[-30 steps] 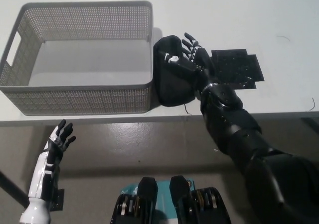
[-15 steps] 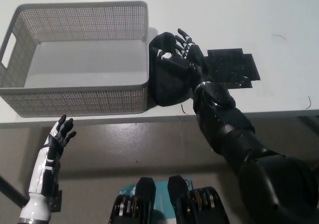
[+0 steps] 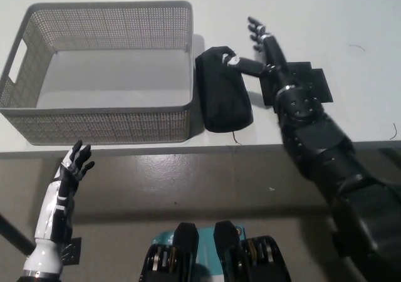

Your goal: Use the right hand to push the pencil case on the right hand side to the container on the left side

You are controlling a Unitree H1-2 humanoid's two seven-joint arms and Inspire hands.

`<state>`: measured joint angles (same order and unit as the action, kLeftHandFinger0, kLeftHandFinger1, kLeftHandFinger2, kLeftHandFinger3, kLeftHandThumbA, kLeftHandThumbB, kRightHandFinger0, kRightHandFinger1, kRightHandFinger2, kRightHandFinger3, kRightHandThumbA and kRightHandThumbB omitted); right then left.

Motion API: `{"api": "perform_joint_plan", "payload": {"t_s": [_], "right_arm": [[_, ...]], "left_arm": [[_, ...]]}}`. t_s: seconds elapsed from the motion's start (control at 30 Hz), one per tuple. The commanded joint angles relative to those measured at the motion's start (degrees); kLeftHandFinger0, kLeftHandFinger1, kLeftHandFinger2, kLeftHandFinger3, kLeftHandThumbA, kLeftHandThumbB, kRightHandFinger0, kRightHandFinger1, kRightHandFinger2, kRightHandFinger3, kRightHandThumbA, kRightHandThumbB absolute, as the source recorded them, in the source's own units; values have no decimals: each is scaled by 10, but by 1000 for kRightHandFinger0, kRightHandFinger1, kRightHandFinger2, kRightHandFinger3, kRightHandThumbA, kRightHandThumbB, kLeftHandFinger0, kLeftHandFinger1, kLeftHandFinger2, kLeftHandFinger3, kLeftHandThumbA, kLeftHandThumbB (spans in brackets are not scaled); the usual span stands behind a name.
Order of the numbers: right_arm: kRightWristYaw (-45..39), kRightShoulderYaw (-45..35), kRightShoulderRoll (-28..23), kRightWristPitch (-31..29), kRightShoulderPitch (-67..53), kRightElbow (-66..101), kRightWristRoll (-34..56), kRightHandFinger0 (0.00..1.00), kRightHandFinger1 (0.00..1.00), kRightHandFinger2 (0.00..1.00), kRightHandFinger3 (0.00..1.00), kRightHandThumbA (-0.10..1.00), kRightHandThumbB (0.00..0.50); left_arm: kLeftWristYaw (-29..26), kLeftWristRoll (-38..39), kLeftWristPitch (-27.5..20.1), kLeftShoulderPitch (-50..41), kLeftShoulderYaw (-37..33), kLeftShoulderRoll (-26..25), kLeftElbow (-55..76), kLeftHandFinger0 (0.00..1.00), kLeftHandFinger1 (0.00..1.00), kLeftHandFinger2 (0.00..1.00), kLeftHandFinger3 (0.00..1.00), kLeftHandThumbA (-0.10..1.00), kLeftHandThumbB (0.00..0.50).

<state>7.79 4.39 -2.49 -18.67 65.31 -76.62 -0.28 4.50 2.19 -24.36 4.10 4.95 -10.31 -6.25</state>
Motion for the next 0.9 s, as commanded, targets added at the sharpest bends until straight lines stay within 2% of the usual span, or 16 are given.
{"api": "perform_joint_plan", "payload": {"t_s": [0.0,0.03,0.1,0.17,0.23,0.27,0.33,0.4,0.43,0.53,0.67,0.87], "right_arm": [[24,12,-22,-27,26,38,-33,1000,1000,1000,1000,1000,323],[21,11,-25,-25,24,44,-30,1000,1000,1000,1000,1000,348],[17,4,-32,-29,18,62,-25,1000,1000,1000,1000,1000,342],[15,-2,-39,-33,-2,110,-24,1000,1000,1000,1000,1000,314],[9,-18,-40,-37,-36,192,-9,1000,1000,1000,1000,1000,325],[3,-24,-42,-31,-54,235,-3,1000,1000,1000,1000,1000,350],[-11,-32,-43,5,-113,367,9,1000,1000,1000,1000,1000,335],[-18,-37,-42,14,-155,446,21,1000,1000,1000,1000,1000,274],[-25,-40,-42,19,-188,499,33,1000,1000,1000,1000,1000,260],[-25,-40,-44,28,-260,600,39,1000,1000,1000,1000,1000,252],[-44,-35,-43,-3,-366,679,73,1000,1000,1000,1000,1000,260],[-75,-21,-50,-42,-477,697,101,1000,1000,1000,1000,1000,219]], "left_arm": [[0,-4,-2,13,3,-13,15,1000,1000,1000,1000,1000,104],[0,-4,-4,13,3,-12,14,1000,1000,1000,1000,1000,105],[0,-4,-5,15,3,-11,13,1000,1000,1000,1000,1000,103],[4,0,-8,16,1,-13,12,1000,1000,1000,1000,1000,97],[-1,-7,-9,20,3,-13,12,1000,1000,1000,1000,1000,96],[0,-8,-5,21,3,-14,12,1000,1000,1000,1000,1000,105],[1,-6,-1,24,4,-17,14,1000,1000,1000,1000,1000,104],[1,-6,0,28,4,-18,15,1000,1000,1000,1000,1000,92],[2,-5,-1,30,4,-19,16,1000,1000,1000,1000,1000,89],[1,-12,2,38,2,-20,13,1000,1000,1000,1000,1000,95],[9,-4,8,40,-3,-20,16,1000,1000,1000,1000,1000,81],[3,-12,7,43,1,-22,16,1000,1000,1000,1000,1000,92]]}}
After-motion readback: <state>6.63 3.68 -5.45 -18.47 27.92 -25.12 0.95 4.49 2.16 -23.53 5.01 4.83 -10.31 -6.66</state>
